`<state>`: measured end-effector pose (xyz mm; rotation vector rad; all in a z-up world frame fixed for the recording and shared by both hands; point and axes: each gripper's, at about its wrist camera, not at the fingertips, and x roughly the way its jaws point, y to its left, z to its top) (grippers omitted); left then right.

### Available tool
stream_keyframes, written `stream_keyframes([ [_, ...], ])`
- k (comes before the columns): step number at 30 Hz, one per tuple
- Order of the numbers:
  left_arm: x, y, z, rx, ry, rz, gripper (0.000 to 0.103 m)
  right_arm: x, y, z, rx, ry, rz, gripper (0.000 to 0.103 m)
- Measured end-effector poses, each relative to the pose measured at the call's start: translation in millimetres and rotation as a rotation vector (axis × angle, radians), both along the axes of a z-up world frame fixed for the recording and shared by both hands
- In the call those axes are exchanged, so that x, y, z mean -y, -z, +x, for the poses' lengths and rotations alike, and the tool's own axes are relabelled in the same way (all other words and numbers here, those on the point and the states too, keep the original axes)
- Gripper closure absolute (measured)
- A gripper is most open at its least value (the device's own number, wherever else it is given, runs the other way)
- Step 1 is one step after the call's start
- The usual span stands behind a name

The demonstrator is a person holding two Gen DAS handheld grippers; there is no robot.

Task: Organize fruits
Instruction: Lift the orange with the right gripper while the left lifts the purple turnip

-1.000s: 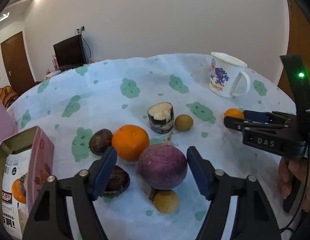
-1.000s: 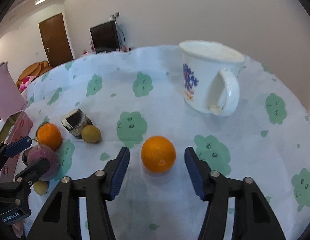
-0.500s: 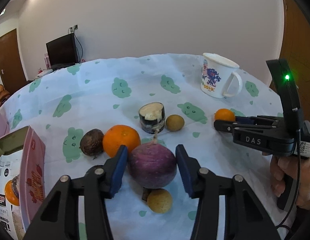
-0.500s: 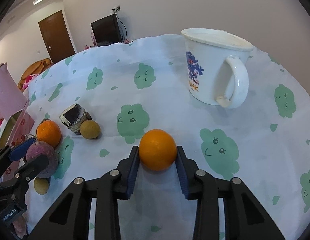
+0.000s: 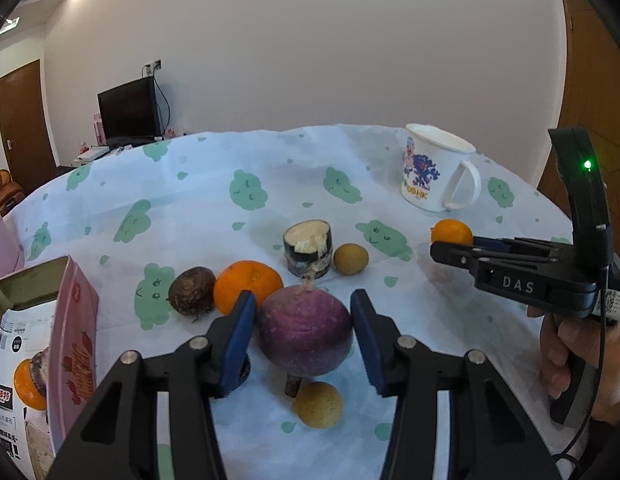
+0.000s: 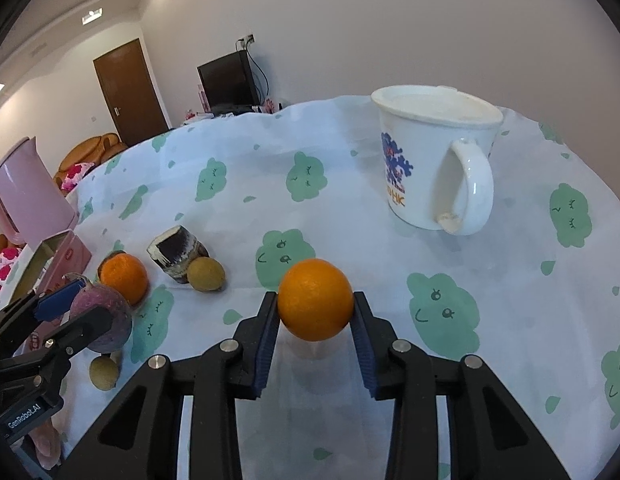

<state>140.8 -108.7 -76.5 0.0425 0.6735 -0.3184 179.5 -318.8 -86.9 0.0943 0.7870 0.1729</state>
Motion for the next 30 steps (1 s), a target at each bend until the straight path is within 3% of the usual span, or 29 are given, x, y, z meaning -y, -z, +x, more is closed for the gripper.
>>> stream_keyframes([
  [12, -6, -10, -14, 0.102, -0.037, -0.012, 0.052, -1, -13, -15, 0.107, 0.006, -0.007, 0.066],
  [30, -17, -15, -27, 0.154, -0.080, -0.036, 0.052, -7, -38, -56, 0.351, 0.062, -0.061, 0.066],
])
